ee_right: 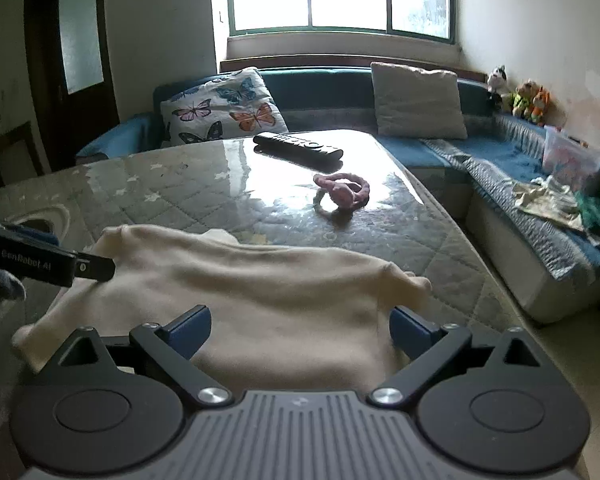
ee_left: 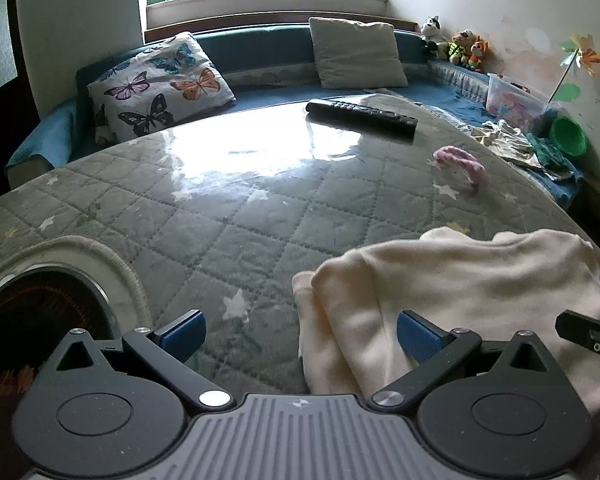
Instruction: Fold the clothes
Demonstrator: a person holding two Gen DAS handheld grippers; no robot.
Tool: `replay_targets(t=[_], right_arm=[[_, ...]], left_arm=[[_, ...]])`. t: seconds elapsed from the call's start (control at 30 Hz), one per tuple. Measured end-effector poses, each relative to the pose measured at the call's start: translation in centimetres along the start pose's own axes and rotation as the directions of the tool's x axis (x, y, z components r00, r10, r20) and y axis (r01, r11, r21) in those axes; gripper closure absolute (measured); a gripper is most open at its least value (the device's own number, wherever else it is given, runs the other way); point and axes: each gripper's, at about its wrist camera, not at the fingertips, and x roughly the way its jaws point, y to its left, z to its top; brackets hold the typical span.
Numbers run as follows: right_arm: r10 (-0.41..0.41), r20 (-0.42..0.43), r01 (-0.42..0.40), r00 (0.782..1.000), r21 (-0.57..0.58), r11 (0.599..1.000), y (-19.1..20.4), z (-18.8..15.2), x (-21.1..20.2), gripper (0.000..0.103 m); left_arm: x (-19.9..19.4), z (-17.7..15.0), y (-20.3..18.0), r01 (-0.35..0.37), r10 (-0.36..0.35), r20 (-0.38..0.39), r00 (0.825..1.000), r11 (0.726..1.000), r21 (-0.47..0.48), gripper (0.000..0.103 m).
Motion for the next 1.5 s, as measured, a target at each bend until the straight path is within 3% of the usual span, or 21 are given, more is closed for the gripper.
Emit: replay_targets(t=[0.07, 0.77, 1.5], right_arm=[[-0.017, 0.004, 0.017, 1.0, -0.016, 1.0, 0.6, -0.4, -0.6, 0.0], [-0.177, -0.014, 0.177, 0.984, -0.052, 0.983, 4.3, -3.5, -4.4, 0.0], [-0.25, -0.036, 0.247, 0.967, -0.072, 0.966, 6.6, -4.6, -5.5, 0.0]], left_arm=[[-0.5, -0.4, 0.0, 0.0, 0.0, 0.004, 1.0, 1.0, 0.002, 0.0], [-5.8, -4.8, 0.8, 0.028, -0.028, 0.069, 0.997, 1.0, 0.006, 0.0], [-7.9, -8.1, 1.3, 0.034, -0.034, 0.035, 0.999, 0.999, -0.012, 0.0]])
